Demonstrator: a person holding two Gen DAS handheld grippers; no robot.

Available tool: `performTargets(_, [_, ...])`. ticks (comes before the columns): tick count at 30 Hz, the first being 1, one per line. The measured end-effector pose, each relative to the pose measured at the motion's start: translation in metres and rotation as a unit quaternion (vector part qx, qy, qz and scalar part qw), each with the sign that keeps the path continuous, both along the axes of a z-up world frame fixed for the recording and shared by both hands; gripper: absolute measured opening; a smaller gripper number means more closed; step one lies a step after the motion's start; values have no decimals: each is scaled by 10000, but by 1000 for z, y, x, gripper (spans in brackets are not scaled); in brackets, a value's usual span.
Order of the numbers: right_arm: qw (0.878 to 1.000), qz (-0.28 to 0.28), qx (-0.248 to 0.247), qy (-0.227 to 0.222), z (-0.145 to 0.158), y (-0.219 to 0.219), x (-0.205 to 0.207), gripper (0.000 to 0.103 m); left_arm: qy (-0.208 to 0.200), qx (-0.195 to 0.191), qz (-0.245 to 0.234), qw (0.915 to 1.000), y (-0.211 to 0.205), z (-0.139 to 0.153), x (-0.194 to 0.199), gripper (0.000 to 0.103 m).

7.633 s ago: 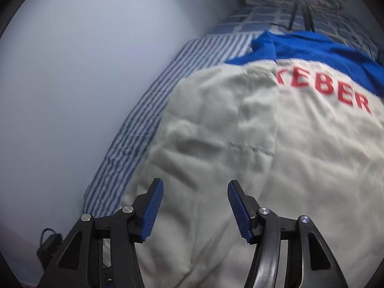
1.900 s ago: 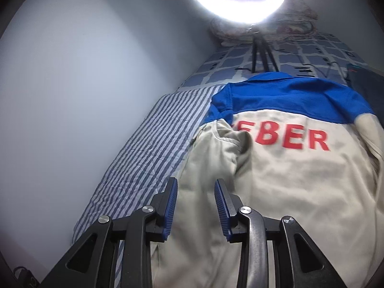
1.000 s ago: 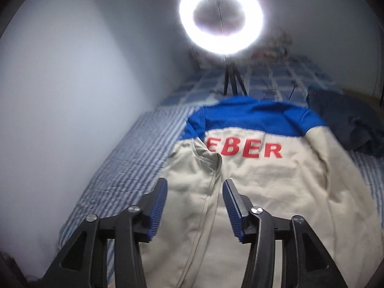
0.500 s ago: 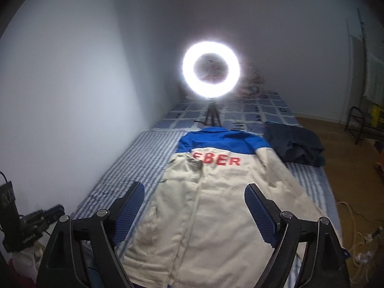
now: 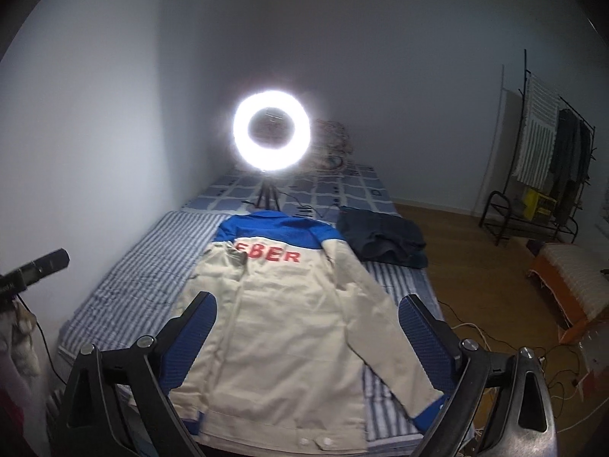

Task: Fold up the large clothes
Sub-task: 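Move the right gripper to the blue cuff of the other sleeve, then close the right gripper on the blue cuff and lift the sleeve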

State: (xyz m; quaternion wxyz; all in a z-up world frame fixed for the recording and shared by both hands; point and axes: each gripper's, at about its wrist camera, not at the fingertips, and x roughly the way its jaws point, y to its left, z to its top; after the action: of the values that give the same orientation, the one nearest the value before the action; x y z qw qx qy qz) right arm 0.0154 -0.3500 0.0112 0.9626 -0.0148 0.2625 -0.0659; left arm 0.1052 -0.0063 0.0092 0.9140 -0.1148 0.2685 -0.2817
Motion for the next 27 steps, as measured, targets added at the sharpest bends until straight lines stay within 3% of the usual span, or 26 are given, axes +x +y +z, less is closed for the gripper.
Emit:
performTargets(5, [9986, -262, 143, 448, -28, -66, 9, 77, -16, 235, -205, 9995, -40, 5, -4, 71])
performTargets(9, [9926, -496, 659, 889, -64, -130, 24, 77, 183, 269, -175, 9993, -64, 7, 1, 71])
performTargets(14, [9749, -956, 1462, 1379, -120, -210, 43, 71, 310, 391, -251, 9984, -98, 11, 6, 71])
performTargets(17, [9633, -1232, 1766, 1602, -149, -248, 53, 62, 264, 533, -447, 9972, -121, 10, 7, 71])
performTargets(21, [9501, -1410, 2128, 1794, -178, -290, 58, 59, 317, 632, -752, 9947, -147, -6, 18, 71])
performTargets(27, [9438, -1636, 1989, 2070, -214, -336, 72, 59, 664, 659, -1067, 9899, -169, -50, 48, 71])
